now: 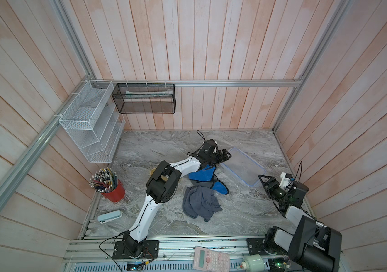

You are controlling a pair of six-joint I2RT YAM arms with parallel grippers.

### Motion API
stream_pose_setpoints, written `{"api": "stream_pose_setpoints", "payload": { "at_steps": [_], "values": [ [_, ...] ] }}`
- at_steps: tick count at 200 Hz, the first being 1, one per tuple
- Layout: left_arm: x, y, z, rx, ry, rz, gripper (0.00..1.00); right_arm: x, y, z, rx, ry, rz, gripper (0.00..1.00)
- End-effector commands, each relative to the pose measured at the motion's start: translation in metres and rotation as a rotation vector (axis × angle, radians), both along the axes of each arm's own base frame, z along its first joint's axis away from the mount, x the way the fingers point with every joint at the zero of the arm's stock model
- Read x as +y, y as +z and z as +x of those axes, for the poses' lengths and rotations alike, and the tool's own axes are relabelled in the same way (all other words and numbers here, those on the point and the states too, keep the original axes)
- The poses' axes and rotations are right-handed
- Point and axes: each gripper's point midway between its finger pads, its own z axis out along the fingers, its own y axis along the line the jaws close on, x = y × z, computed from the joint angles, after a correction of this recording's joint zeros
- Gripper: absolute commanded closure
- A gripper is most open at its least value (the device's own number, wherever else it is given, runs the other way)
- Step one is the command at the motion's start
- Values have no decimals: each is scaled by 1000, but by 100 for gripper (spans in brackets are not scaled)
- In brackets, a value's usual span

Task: Wipe the insides of the lunch boxes
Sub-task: Open the lid of the lunch box.

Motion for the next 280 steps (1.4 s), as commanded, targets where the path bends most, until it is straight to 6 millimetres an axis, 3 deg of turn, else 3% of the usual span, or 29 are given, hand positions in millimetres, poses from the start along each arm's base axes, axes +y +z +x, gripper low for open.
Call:
{"api": "stream_pose_setpoints", "payload": {
  "at_steps": [1, 45, 138, 180, 212, 280],
  "values": [
    [4, 36, -1, -68, 32, -51, 6, 2, 16, 2, -69, 31, -26, 21],
    [-1, 39, -15, -66, 26, -65, 6, 8, 24, -4, -93, 41, -19, 28],
    [-15, 31, -14, -35, 4, -112, 6, 29, 62, -10, -222, 119, -60, 41],
    [-21, 35, -13, -35, -9, -145, 6, 50, 64, -10, -245, 200, -131, 46],
    [-22, 36, -15, -35, -17, -151, 6, 51, 61, -4, -230, 202, -184, 50],
    [-15, 37, -15, -23, -9, -183, 6, 53, 72, -3, -253, 195, -265, 78]
  ]
}}
